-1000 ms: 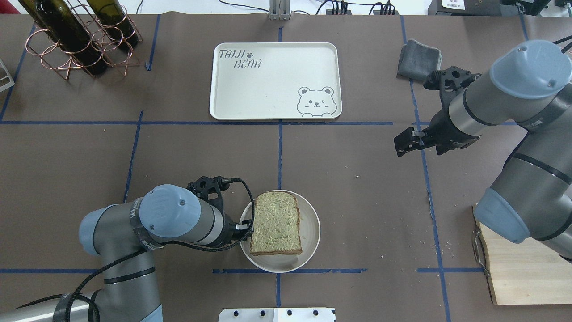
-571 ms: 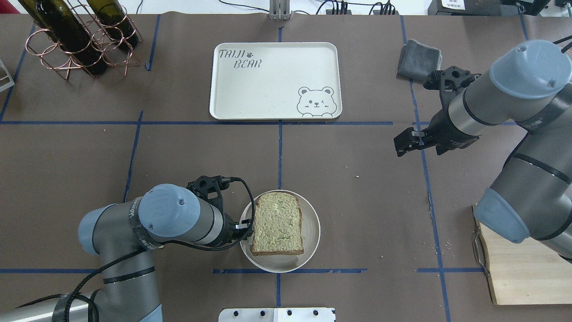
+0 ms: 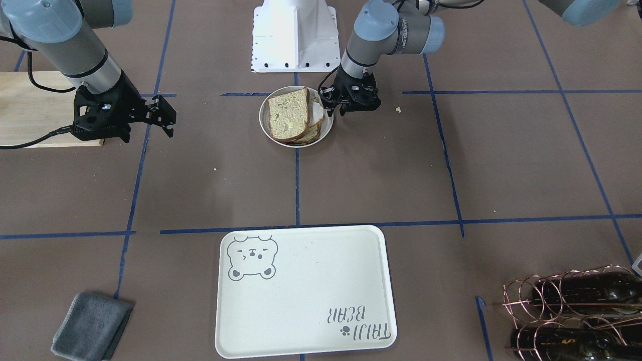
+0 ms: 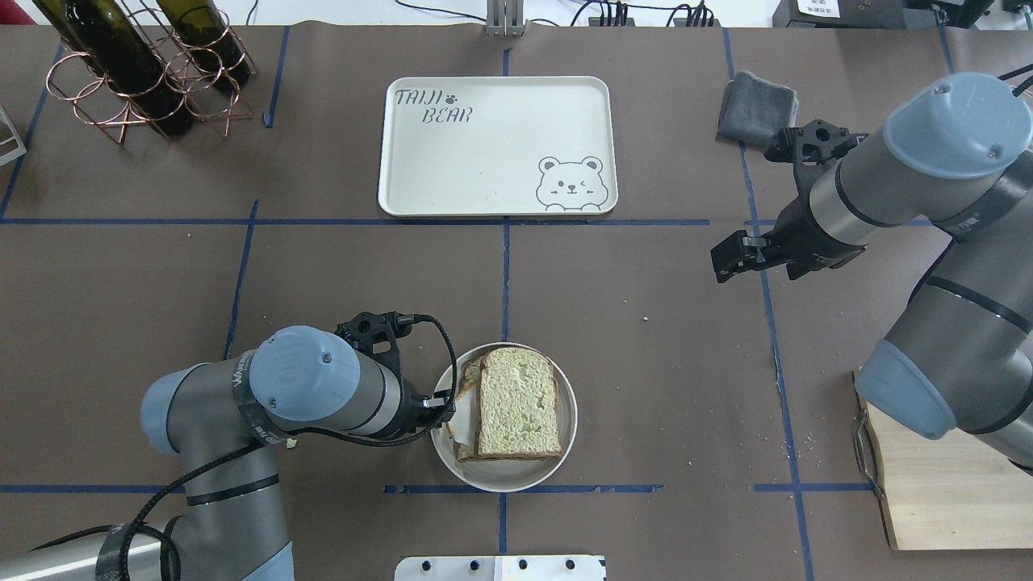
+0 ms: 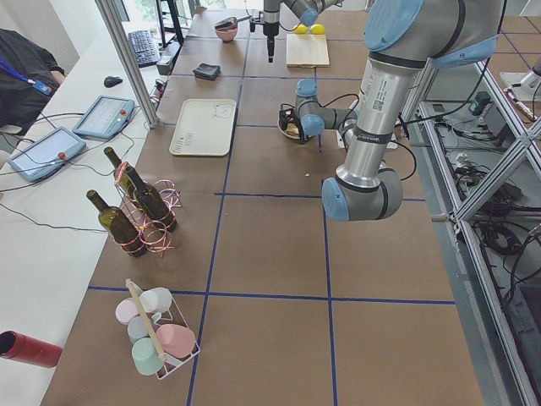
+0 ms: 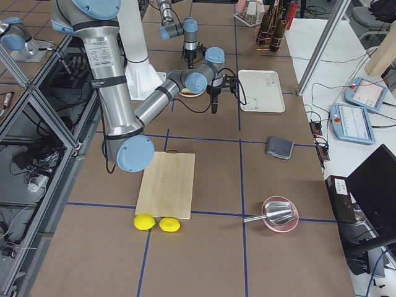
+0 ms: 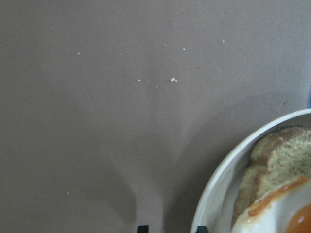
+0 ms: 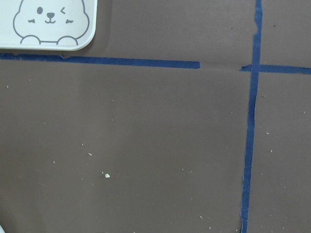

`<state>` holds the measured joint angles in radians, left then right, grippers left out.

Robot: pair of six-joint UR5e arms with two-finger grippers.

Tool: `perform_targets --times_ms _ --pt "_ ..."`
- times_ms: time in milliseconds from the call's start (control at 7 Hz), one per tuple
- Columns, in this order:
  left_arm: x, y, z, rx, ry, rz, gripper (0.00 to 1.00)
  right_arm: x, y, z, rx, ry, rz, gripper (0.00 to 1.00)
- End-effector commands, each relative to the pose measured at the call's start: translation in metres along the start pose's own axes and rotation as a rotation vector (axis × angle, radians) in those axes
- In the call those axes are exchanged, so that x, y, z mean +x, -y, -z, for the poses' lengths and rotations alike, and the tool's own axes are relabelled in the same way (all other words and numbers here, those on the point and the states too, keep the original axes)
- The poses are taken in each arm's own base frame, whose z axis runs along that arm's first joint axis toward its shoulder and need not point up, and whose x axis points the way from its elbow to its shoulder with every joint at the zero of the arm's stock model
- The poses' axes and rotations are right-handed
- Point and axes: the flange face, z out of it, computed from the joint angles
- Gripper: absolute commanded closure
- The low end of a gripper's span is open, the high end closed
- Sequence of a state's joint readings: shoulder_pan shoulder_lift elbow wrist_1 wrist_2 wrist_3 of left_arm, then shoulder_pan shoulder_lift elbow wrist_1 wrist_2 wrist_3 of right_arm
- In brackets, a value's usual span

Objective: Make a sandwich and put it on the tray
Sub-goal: 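Grasp the white plate rim with the left gripper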

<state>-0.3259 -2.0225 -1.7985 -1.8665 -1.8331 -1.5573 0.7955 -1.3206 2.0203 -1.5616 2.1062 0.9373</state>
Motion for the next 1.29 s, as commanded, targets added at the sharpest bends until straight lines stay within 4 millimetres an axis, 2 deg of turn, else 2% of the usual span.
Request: perform_targets --times_ms 0,286,429,714,1000,1143 --pt "0.011 -0.004 -0.001 -0.006 -0.010 0.001 0.61 0.000 0.000 0.000 0.000 0.000 0.000 0.00" --pt "0.010 -0.007 -0.014 -0.015 0.006 0.000 0.74 0.002 0.001 0.001 0.002 -0.001 -0.003 0.00" --pt "0.010 -0.007 -0.015 -0.015 0.006 0.000 0.80 0.002 0.001 0.002 0.002 -0.001 -0.003 0.00" --pt "0.013 -0.007 -0.008 -0.012 -0.007 -0.004 1.00 0.005 0.003 0.004 0.004 -0.003 -0.010 0.00" --pt "0.016 -0.003 0.014 -0.005 -0.044 -0.009 1.00 0.021 0.007 0.007 0.012 -0.017 -0.013 0.00" --pt "0.020 0.008 0.027 0.007 -0.067 0.001 1.00 0.038 0.007 0.009 0.012 -0.033 -0.006 0.00"
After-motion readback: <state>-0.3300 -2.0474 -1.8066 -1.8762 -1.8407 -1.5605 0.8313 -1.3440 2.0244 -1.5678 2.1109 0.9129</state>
